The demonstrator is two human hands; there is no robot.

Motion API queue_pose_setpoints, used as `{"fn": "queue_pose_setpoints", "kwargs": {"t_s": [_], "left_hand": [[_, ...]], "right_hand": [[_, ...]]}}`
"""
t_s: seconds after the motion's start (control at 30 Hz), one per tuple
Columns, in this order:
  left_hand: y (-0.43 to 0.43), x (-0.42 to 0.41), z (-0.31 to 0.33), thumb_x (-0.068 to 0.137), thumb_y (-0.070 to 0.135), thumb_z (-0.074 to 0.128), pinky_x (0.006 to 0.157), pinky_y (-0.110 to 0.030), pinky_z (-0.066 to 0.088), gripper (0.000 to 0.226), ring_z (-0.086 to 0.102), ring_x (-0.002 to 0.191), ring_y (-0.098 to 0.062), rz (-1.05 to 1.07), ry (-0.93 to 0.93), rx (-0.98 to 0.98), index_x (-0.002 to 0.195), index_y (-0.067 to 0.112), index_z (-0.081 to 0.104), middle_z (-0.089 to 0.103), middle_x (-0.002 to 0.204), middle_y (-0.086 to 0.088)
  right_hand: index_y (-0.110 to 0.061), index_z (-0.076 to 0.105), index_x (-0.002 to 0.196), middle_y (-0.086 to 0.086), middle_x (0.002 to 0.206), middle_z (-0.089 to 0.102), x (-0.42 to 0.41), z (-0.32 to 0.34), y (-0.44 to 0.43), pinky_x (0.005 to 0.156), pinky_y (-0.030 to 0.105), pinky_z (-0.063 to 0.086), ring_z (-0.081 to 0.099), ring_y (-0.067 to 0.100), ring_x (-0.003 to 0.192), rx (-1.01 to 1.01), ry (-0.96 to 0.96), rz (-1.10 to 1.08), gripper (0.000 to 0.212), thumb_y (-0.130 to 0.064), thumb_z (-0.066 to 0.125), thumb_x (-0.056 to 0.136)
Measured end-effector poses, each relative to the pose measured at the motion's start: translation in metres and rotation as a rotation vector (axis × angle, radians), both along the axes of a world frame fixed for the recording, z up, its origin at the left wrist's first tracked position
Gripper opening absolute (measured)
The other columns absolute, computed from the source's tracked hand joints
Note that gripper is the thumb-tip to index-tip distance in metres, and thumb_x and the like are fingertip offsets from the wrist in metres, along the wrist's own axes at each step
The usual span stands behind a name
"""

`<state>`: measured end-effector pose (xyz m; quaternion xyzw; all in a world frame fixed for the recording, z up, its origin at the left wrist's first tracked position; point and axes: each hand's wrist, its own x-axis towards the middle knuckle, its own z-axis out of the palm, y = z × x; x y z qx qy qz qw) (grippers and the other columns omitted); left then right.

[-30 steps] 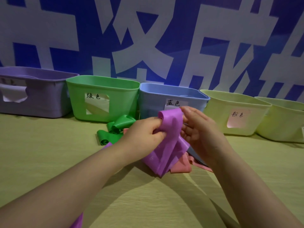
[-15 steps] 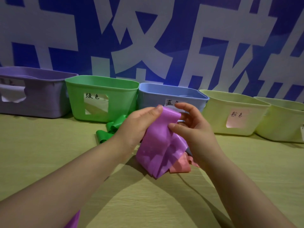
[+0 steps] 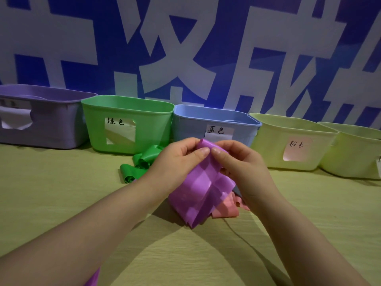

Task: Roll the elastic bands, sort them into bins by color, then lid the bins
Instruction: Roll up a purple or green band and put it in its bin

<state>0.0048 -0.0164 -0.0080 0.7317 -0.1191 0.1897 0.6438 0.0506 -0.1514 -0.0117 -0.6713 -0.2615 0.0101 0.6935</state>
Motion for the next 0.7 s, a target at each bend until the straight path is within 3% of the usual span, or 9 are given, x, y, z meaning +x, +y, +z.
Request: {"fn": "queue_pose_setpoints", "kwargs": {"t_s": [0.2, 0.43, 0.57, 0.7], "left_hand": [[0.0020, 0.0027, -0.0036, 0.087, 0.010, 0.057, 0.073, -0.024, 0.050, 0.011, 0.063, 0.080, -0.011, 0.001, 0.033, 0.051, 0.094, 0.016, 0.064, 0.069, 0.090, -0.003], [0.0023, 0.0003, -0.0032, 0.088, 0.015, 0.057, 0.071, -0.029, 0.051, 0.012, 0.063, 0.079, -0.017, 0.015, 0.038, 0.050, 0.097, 0.009, 0.062, 0.069, 0.094, -0.012], [0.0021, 0.0004, -0.0025, 0.087, 0.012, 0.058, 0.070, -0.027, 0.051, 0.011, 0.062, 0.080, -0.018, 0.022, 0.012, 0.029, 0.096, 0.008, 0.061, 0.068, 0.094, -0.015], [0.0032, 0.0011, -0.0029, 0.087, 0.009, 0.058, 0.065, -0.023, 0.049, 0.005, 0.061, 0.076, -0.017, 0.042, -0.013, 0.021, 0.087, 0.013, 0.061, 0.067, 0.084, -0.009]], "right_hand": [[-0.014, 0.068, 0.077, 0.001, 0.070, 0.066, 0.0004, 0.0009, 0.0009, 0.077, 0.037, 0.050, 0.060, 0.015, 0.071, 0.006, 0.013, -0.056, 0.009, -0.018, 0.063, 0.083], [-0.011, 0.071, 0.077, 0.012, 0.077, 0.067, -0.0024, 0.0025, 0.0007, 0.091, 0.052, 0.047, 0.060, 0.023, 0.078, -0.051, 0.014, -0.056, 0.027, -0.035, 0.060, 0.081], [-0.004, 0.069, 0.078, 0.026, 0.083, 0.066, -0.0015, 0.0030, 0.0001, 0.090, 0.052, 0.047, 0.058, 0.028, 0.079, -0.057, 0.011, -0.060, 0.031, -0.033, 0.060, 0.085], [-0.008, 0.069, 0.071, 0.013, 0.072, 0.061, -0.0004, 0.0025, 0.0014, 0.077, 0.043, 0.044, 0.052, 0.024, 0.074, -0.056, 0.020, -0.057, 0.021, -0.024, 0.064, 0.084]]}}
